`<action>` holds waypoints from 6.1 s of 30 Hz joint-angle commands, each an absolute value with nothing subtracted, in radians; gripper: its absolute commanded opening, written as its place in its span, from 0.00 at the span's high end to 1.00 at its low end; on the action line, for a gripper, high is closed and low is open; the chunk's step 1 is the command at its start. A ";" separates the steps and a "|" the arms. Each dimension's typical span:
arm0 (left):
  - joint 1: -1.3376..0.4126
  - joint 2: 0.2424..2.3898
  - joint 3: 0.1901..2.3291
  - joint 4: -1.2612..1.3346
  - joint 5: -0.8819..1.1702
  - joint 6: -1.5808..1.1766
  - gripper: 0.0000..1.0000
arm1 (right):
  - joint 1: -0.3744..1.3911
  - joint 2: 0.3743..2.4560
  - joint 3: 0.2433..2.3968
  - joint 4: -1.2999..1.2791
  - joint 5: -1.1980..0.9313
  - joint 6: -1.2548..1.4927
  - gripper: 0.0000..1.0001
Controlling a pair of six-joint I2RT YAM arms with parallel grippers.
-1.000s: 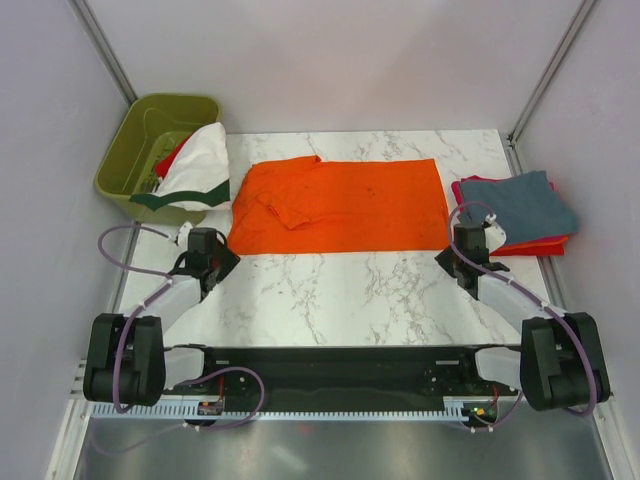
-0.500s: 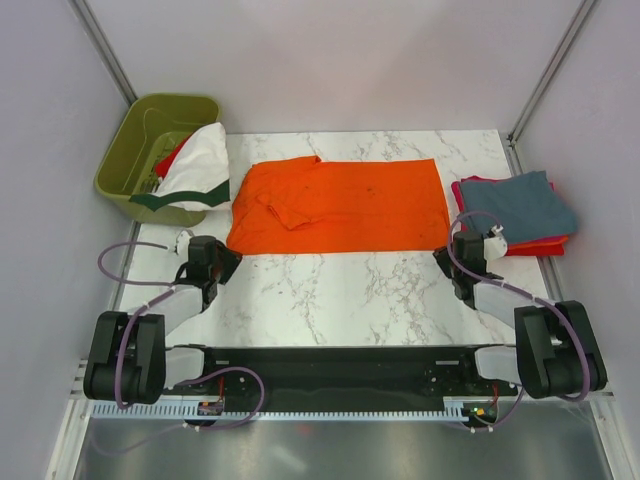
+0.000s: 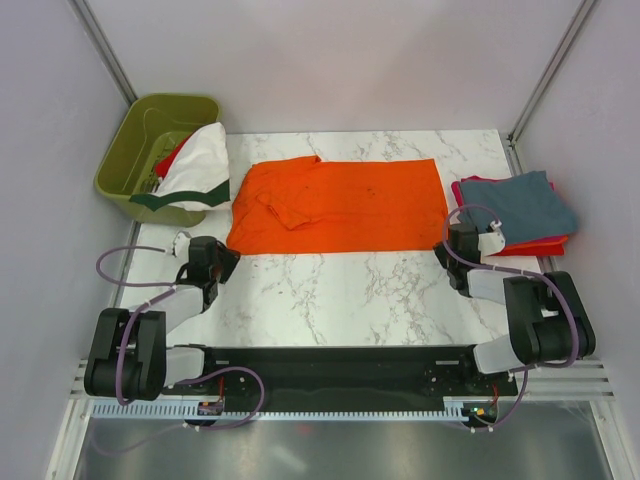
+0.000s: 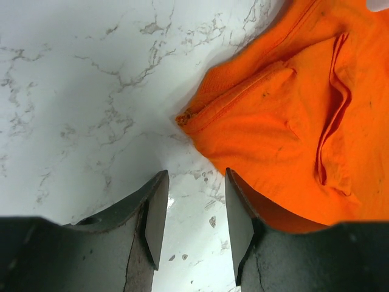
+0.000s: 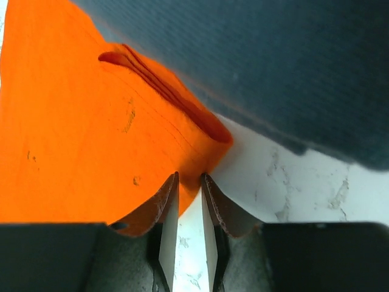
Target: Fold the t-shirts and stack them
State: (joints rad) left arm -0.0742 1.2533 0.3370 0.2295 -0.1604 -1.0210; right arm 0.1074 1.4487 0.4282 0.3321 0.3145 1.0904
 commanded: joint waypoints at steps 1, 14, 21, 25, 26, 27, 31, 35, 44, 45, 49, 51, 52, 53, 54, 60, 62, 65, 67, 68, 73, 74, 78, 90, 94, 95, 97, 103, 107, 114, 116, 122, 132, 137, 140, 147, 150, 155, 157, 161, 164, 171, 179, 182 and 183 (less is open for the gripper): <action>-0.071 1.262 0.322 0.236 -0.230 -1.077 0.50 | 0.104 1.473 0.453 0.337 0.357 1.097 0.72; -0.071 1.331 0.301 0.337 -0.245 -1.129 0.60 | 0.106 1.371 0.422 0.298 0.345 1.058 1.00; -0.071 1.354 0.307 0.344 -0.298 -1.169 0.65 | 0.106 1.315 0.387 0.301 0.308 1.060 1.00; -0.071 1.379 0.340 0.295 -0.318 -1.193 0.63 | 0.106 1.302 0.388 0.282 0.302 1.060 1.00; -0.071 1.390 0.360 0.279 -0.324 -1.195 0.59 | 0.106 1.301 0.387 0.279 0.302 1.058 1.00; -0.071 1.394 0.370 0.267 -0.327 -1.198 0.57 | 0.104 1.293 0.387 0.273 0.302 1.058 1.00; -0.071 1.407 0.393 0.236 -0.337 -1.206 0.55 | 0.106 1.273 0.385 0.264 0.302 1.055 1.00; -0.071 1.420 0.422 0.203 -0.348 -1.204 0.76 | 0.103 1.253 0.382 0.253 0.302 1.057 1.00; -0.071 1.332 0.410 0.207 -0.319 -1.152 0.98 | 0.106 1.178 0.417 0.131 0.317 1.048 1.00; -0.071 1.310 0.411 0.180 -0.321 -1.151 0.98 | 0.106 1.169 0.423 0.106 0.324 1.046 1.00; -0.071 1.230 0.454 0.065 -0.318 -1.167 0.98 | 0.104 1.129 0.454 0.066 0.339 1.054 1.00; -0.071 1.184 0.504 0.022 -0.305 -1.158 0.98 | 0.101 1.118 0.506 0.023 0.342 1.058 1.00; -0.071 1.174 0.526 -0.029 -0.305 -1.149 0.98 | 0.097 1.117 0.529 0.006 0.341 1.057 1.00; -0.071 1.158 0.581 -0.058 -0.304 -1.141 0.98 | 0.092 1.120 0.555 0.003 0.338 1.054 1.00; -0.071 1.154 0.612 -0.087 -0.305 -1.132 0.98 | 0.075 1.120 0.613 -0.065 0.330 1.046 1.00; -0.071 1.059 0.729 -0.224 -0.269 -1.112 0.98 | 0.022 1.086 0.745 -0.231 0.284 1.028 1.00; -0.066 1.028 0.686 -0.253 -0.249 -1.117 0.98 | 0.021 1.045 0.715 -0.256 0.282 1.034 1.00; -0.063 0.959 0.556 -0.308 -0.236 -1.138 0.98 | 0.021 0.974 0.583 -0.276 0.253 1.058 1.00; -0.063 0.898 0.432 -0.295 -0.203 -1.176 0.98 | 0.021 0.910 0.474 -0.284 0.232 1.074 1.00; -0.063 0.879 0.396 -0.287 -0.192 -1.187 0.98 | 0.021 0.888 0.444 -0.284 0.229 1.078 1.00; -0.063 0.821 0.270 -0.259 -0.167 -1.192 0.98 | 0.020 0.781 0.331 -0.305 0.245 1.078 1.00; -0.063 0.807 0.262 -0.259 -0.166 -1.193 0.98 | 0.021 0.764 0.325 -0.307 0.245 1.074 1.00; -0.063 0.787 0.261 -0.255 -0.166 -1.193 0.98 | 0.021 0.772 0.337 -0.310 0.247 1.069 1.00; -0.063 0.954 0.779 -0.374 -0.184 -1.111 0.98 | 0.009 0.979 0.800 -0.359 0.259 1.037 1.00; -0.063 0.913 0.796 -0.390 -0.196 -1.086 0.98 | 0.009 0.930 0.819 -0.383 0.270 1.035 1.00; -0.063 0.894 0.775 -0.394 -0.196 -1.088 0.98 | 0.009 0.916 0.769 -0.382 0.268 1.043 1.00; -0.063 0.868 0.678 -0.397 -0.187 -1.103 0.98 | 0.009 0.872 0.704 -0.387 0.261 1.055 1.00; -0.063 0.646 0.395 -0.443 -0.215 -1.124 0.98 | 0.009 0.669 0.439 -0.423 0.244 1.106 1.00; -0.061 0.534 0.289 -0.482 -0.184 -1.137 0.98 | 0.009 0.591 0.339 -0.460 0.241 1.094 1.00; -0.061 0.495 0.232 -0.500 -0.163 -1.140 0.98 | 0.009 0.581 0.311 -0.499 0.216 1.083 1.00; -0.063 0.492 0.239 -0.509 -0.166 -1.135 0.98 | 0.011 0.580 0.321 -0.511 0.216 1.074 1.00; -0.063 0.416 0.325 -0.637 -0.261 -1.068 0.46 | 0.009 0.565 0.399 -0.568 0.273 1.003 0.58; -0.071 0.635 0.559 -0.376 0.033 -0.726 0.32 | 0.011 0.834 0.592 -0.309 0.109 0.735 0.53; -0.087 0.862 0.653 -0.209 0.113 -0.664 0.23 | 0.024 1.080 0.705 -0.152 0.003 0.632 0.53; -0.107 0.992 0.705 -0.128 0.110 -0.653 0.18 | 0.082 1.225 0.793 -0.101 -0.084 0.614 0.52; -0.271 1.318 0.917 -0.052 -0.035 -0.597 0.18 | 0.187 1.480 0.983 -0.063 -0.045 0.615 0.50; -0.290 1.470 1.033 -0.048 -0.089 -0.583 0.18 | 0.199 1.535 1.008 0.020 -0.034 0.641 0.51; -0.293 1.722 1.270 -0.096 -0.130 -0.520 0.23 | 0.207 1.614 1.034 0.153 -0.006 0.655 0.51; -0.296 1.832 1.386 -0.109 -0.147 -0.503 0.23 | 0.207 1.667 1.061 0.156 0.040 0.647 0.51; -0.328 2.012 1.566 -0.184 -0.166 -0.414 0.21 | 0.209 1.746 1.138 0.135 0.046 0.611 0.51; -0.345 2.107 1.666 -0.250 -0.144 -0.384 0.23 | 0.210 1.770 1.129 0.127 0.080 0.594 0.51; -0.365 2.183 1.716 -0.271 -0.109 -0.299 0.23 | 0.227 1.781 1.097 0.138 0.049 0.561 0.51; -0.385 2.197 1.706 -0.235 0.038 -0.258 0.24 | 0.244 1.779 1.052 0.201 0.014 0.569 0.51; -0.406 2.246 1.768 -0.255 0.072 -0.215 0.27 | 0.245 1.786 1.046 0.218 0.003 0.578 0.51; -0.410 2.256 1.781 -0.274 0.078 -0.210 0.30 | 0.245 1.789 1.046 0.218 -0.027 0.580 0.51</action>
State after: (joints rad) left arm -0.3782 2.2181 1.7073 -0.2790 0.0086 -0.3092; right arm 0.2405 1.7809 1.0534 0.1497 0.0174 0.5816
